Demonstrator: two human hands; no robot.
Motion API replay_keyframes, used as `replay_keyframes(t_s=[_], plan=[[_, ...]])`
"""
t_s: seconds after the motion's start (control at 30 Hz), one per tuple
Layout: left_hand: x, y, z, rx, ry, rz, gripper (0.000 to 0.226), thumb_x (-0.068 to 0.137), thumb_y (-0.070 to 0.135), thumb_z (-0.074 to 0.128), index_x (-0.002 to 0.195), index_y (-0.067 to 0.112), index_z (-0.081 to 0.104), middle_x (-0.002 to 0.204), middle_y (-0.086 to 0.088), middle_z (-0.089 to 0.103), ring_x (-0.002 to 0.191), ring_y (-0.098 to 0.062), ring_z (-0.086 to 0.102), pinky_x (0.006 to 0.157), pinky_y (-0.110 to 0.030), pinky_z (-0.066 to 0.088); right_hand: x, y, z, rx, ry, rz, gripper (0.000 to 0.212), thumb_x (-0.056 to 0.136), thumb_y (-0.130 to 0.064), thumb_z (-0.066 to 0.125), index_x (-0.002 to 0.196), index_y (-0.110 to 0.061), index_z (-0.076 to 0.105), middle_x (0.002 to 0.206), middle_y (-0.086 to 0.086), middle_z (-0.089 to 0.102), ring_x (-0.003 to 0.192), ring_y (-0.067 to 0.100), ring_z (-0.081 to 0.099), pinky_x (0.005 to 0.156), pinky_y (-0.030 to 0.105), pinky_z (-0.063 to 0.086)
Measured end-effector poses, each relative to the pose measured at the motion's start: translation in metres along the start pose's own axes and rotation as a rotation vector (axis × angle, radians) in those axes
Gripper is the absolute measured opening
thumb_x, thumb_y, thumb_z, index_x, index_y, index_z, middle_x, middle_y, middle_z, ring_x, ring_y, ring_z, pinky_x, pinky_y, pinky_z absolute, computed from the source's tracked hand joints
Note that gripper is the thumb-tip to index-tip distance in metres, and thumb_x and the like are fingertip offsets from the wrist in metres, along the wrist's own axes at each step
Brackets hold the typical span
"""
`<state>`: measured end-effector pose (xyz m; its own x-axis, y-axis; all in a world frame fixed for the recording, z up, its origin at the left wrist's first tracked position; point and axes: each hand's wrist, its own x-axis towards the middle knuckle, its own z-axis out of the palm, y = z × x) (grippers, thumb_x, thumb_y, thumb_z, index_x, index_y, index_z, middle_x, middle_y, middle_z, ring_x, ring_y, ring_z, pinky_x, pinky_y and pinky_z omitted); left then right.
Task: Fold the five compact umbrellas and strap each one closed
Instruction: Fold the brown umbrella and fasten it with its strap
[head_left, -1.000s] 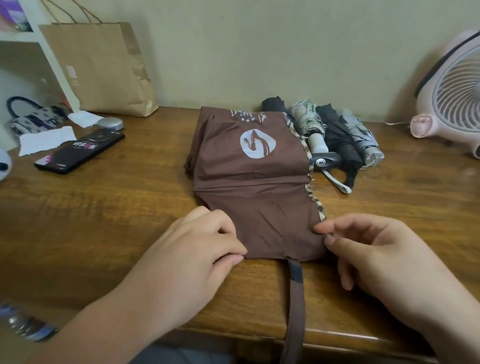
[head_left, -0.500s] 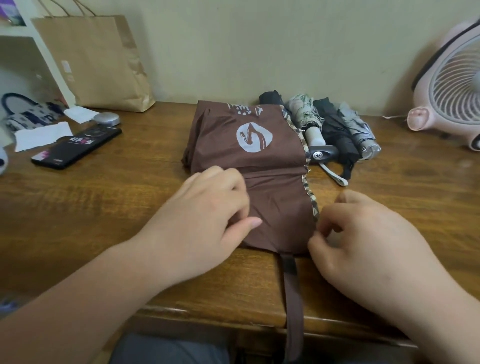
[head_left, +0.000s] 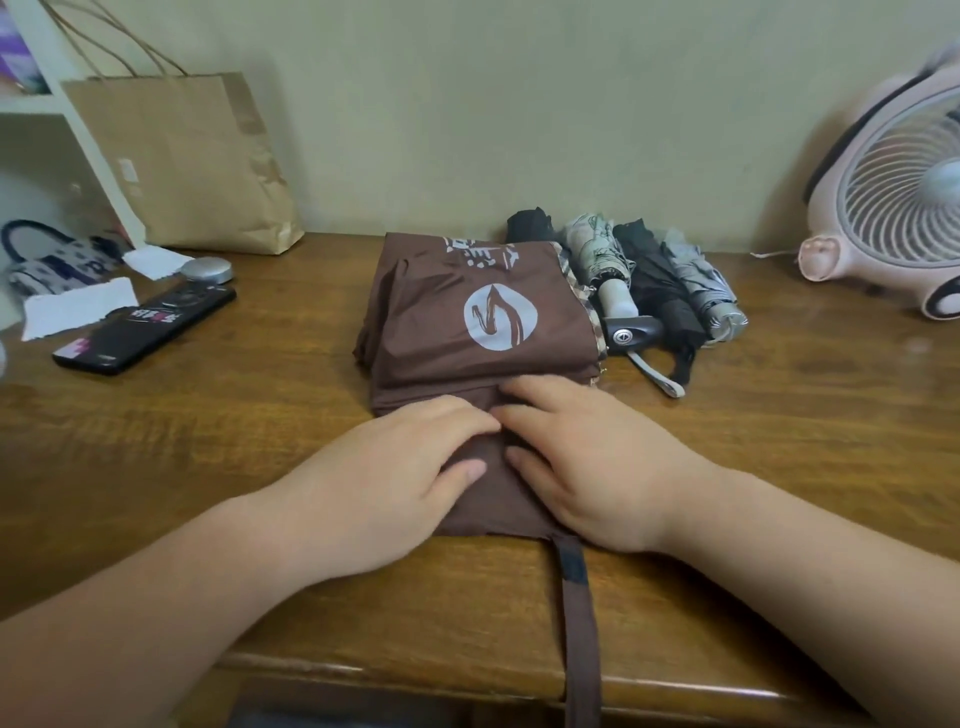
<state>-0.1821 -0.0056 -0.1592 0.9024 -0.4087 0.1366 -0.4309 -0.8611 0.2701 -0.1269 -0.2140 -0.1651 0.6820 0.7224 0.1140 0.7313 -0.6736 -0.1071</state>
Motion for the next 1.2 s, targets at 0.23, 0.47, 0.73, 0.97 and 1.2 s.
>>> replay_keyframes(t_s=[0.23,0.47,0.73,0.97,1.2], plan=[[-0.005,-0.004,-0.004,0.139,-0.371,-0.118,0.07,0.096,0.073,0.019,0.154,0.054,-0.015,0.155,0.028,-0.035,0.123,0.015,-0.046,0.106,-0.016,-0.024,-0.013,0.014,-0.011,-0.065,-0.347,0.108,0.089,0.085,-0.078,0.005,0.162,-0.034,-0.009,0.169,-0.009,-0.016,0.154,0.007,-0.02,0.126,0.034,-0.011],[-0.025,-0.035,-0.017,-0.182,-0.227,-0.015,0.04,0.091,0.077,0.028,0.122,0.073,0.054,0.151,0.05,0.022,0.148,0.017,0.001,0.126,-0.029,0.001,-0.03,0.036,-0.013,-0.077,-0.372,0.19,0.108,0.068,-0.09,-0.01,0.16,-0.034,-0.015,0.167,-0.011,-0.022,0.15,0.004,-0.028,0.126,0.036,-0.012],[-0.033,-0.02,-0.013,-0.139,-0.019,0.007,0.017,0.088,0.05,0.069,0.105,0.051,0.073,0.143,0.041,0.043,0.142,0.017,0.024,0.117,-0.018,0.019,-0.031,0.027,-0.007,0.078,-0.007,-0.123,0.051,0.099,-0.04,0.043,0.149,-0.041,0.048,0.165,-0.013,0.03,0.153,0.003,0.021,0.126,0.034,0.017],[-0.051,-0.034,-0.01,-0.112,-0.033,0.136,0.032,0.098,0.055,0.052,0.126,0.051,0.067,0.159,0.035,0.028,0.152,0.007,0.012,0.124,-0.02,0.005,-0.036,0.023,-0.014,-0.018,-0.356,-0.072,0.058,0.089,-0.078,0.001,0.145,-0.071,-0.01,0.162,-0.023,-0.029,0.141,-0.01,-0.036,0.122,0.025,-0.019],[-0.069,-0.041,-0.008,-0.033,0.006,0.152,0.039,0.102,0.062,0.048,0.132,0.045,0.065,0.155,0.032,0.039,0.149,0.006,0.026,0.127,-0.037,0.018,-0.046,0.03,-0.016,0.001,-0.32,-0.062,0.066,0.08,-0.086,0.002,0.145,-0.072,-0.008,0.16,-0.026,-0.031,0.141,-0.011,-0.035,0.12,0.02,-0.019]])
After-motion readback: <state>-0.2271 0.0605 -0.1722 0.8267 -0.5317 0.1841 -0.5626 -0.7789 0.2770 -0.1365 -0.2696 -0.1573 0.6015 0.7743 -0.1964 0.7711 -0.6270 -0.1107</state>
